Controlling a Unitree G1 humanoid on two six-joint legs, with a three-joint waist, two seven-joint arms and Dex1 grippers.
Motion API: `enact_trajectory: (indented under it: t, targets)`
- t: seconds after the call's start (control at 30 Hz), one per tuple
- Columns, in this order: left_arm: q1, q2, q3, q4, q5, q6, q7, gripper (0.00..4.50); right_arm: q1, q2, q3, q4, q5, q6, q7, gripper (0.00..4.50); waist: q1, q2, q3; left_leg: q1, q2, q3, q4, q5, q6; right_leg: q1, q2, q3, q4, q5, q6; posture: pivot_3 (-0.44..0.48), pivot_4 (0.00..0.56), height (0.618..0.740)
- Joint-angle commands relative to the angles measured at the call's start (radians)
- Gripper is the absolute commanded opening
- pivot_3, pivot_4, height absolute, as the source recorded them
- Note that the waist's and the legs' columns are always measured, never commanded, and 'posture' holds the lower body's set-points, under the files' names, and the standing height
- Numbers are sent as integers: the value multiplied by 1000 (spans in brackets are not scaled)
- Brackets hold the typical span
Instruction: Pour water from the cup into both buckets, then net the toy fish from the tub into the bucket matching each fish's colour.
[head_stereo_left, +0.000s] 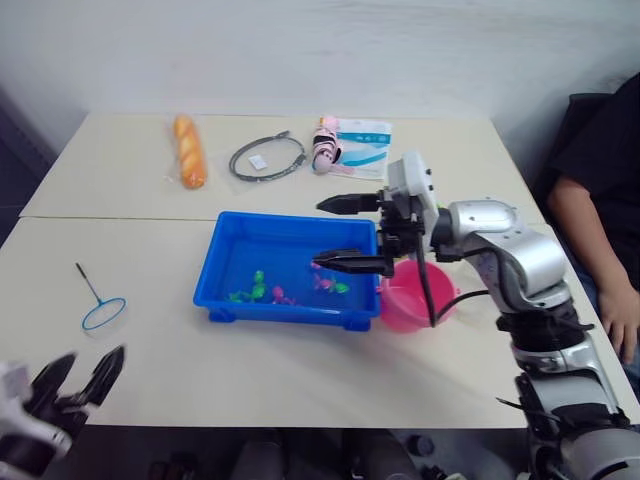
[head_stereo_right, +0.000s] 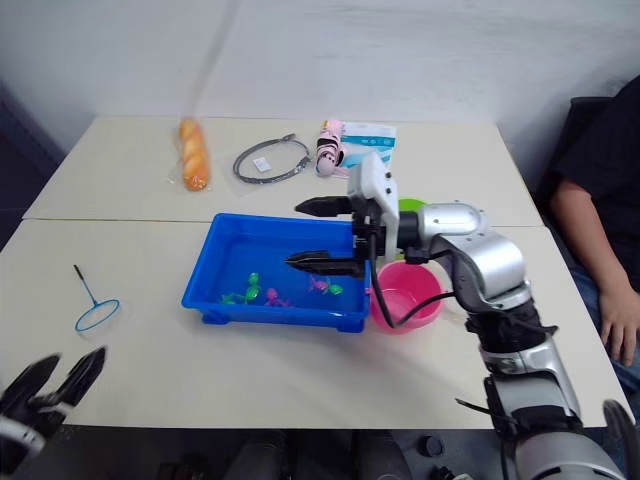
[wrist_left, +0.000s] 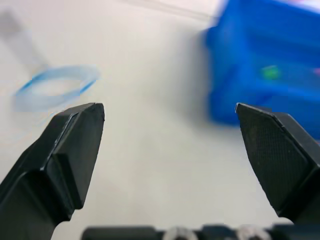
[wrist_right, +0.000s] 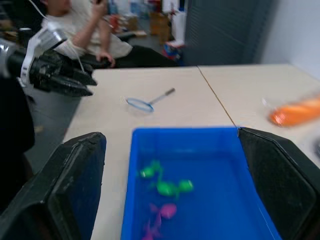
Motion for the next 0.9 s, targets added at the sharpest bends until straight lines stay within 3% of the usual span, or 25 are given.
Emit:
enact_trajectory:
  t: [0.03, 0.13, 0.27, 0.33, 0.5, 0.7, 0.9]
  targets:
    - [61, -52, 64, -25, -21, -30, 93, 4500, -3, 16, 6, 9, -8, -44, 48, 4427, 3, -1, 0, 0, 0, 0, 0, -1, 0, 0, 0, 0, 0, 0, 0, 0, 150, 740]
    - [42, -31, 95, -20, -77, -3, 186, 4500, -9, 15, 18, 22, -8, -45, 90, 4427, 2, -1, 0, 0, -1, 0, 0, -2, 1, 1, -1, 0, -1, 0, 0, 0, 150, 740]
    - [-121, 112, 146, 46, -205, 124, 459, 4500, -11, 23, 23, 22, -18, -52, 101, 4427, 0, 0, 0, 0, 0, -2, -2, -1, -1, -1, -1, -2, 1, -1, -2, 0, 150, 740]
    - [-229, 196, 143, 132, -192, 183, 569, 4500, -7, 26, 21, 11, -20, -46, 97, 4427, -1, 0, 0, 0, 0, -2, -2, -1, -1, -2, 0, -2, 4, -1, -3, 0, 150, 740]
    - [-493, 384, 50, 397, -107, 281, 670, 4500, 38, 19, 28, -70, -23, -32, 72, 4427, -7, -1, 0, 0, -1, -1, -1, -1, -2, -2, 0, -2, 4, -1, -3, 0, 150, 740]
    - [-807, 540, -158, 748, 71, 281, 639, 4500, 64, 20, -16, -152, 14, 43, -15, 4427, -3, -2, -1, 0, -1, -2, -1, 2, -7, -3, 0, -3, 6, -1, -3, 0, 150, 740]
    - [-1068, 565, -328, 1083, 217, 223, 568, 4500, 114, -1, -40, -238, 18, 82, -85, 4427, 0, -2, -1, -1, 0, -1, -2, 3, -9, -5, 0, -5, 6, -1, -3, 0, 150, 740]
